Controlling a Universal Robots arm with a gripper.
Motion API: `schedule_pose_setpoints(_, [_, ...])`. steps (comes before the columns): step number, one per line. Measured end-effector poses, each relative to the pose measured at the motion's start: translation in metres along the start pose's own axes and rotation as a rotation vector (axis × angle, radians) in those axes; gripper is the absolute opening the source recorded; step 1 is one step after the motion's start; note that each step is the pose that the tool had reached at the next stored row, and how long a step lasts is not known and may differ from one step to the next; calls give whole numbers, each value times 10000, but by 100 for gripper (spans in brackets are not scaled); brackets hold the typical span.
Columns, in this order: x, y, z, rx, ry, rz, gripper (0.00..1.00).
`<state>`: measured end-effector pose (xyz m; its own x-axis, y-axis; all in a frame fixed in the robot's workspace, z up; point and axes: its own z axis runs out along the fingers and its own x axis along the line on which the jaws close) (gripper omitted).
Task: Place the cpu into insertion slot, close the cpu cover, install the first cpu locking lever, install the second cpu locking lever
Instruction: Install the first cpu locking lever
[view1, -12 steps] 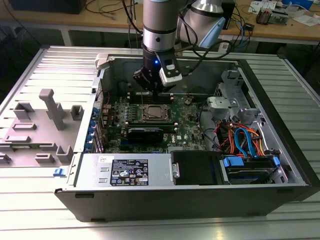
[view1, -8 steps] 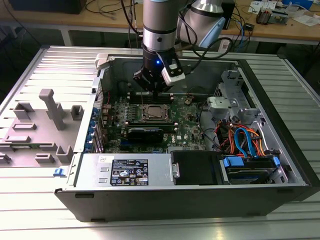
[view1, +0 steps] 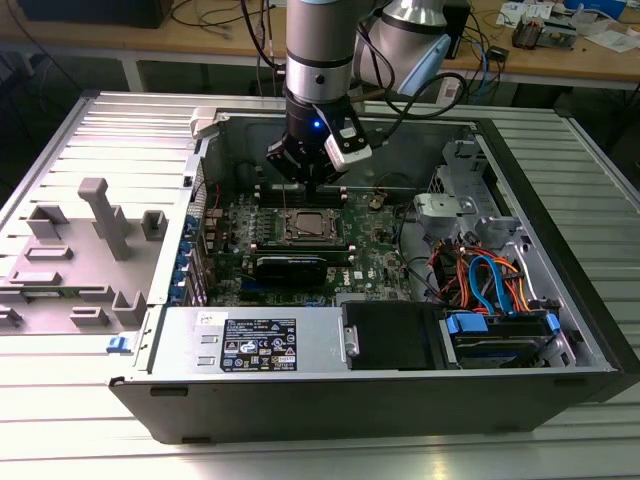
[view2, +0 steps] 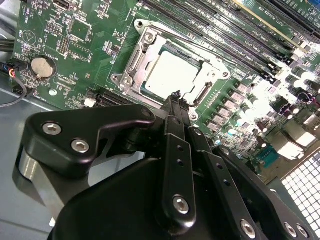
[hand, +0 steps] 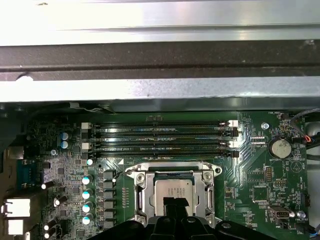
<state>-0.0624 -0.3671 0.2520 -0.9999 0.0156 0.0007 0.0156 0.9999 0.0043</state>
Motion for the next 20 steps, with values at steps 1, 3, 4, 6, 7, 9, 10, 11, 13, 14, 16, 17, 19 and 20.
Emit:
schedule_pose_setpoints(1, [0, 0, 0, 1, 0, -2, 11])
schedule_pose_setpoints(3, [0, 0, 0, 0, 0, -3, 11])
schedule_pose_setpoints(4, [0, 0, 0, 1, 0, -4, 11])
schedule_pose_setpoints(6, [0, 0, 0, 1, 0, -5, 11])
schedule_pose_setpoints(7, [0, 0, 0, 1, 0, -9, 11])
schedule_pose_setpoints(9, [0, 0, 0, 0, 0, -48, 11])
schedule_pose_setpoints(10, [0, 0, 0, 0, 0, -109, 11])
schedule_pose_setpoints(11, [0, 0, 0, 1, 0, -154, 11])
schedule_pose_setpoints(13, [0, 0, 0, 1, 1, -272, 11])
schedule_pose_setpoints(14, [0, 0, 0, 1, 2, -418, 11])
schedule_pose_setpoints(16, [0, 0, 0, 1, 3, -692, 11])
schedule_pose_setpoints(17, [0, 0, 0, 1, 5, -1034, 11])
schedule_pose_setpoints(19, [0, 0, 0, 2, 6, -1354, 11])
schedule_pose_setpoints(20, [0, 0, 0, 3, 6, -1409, 11])
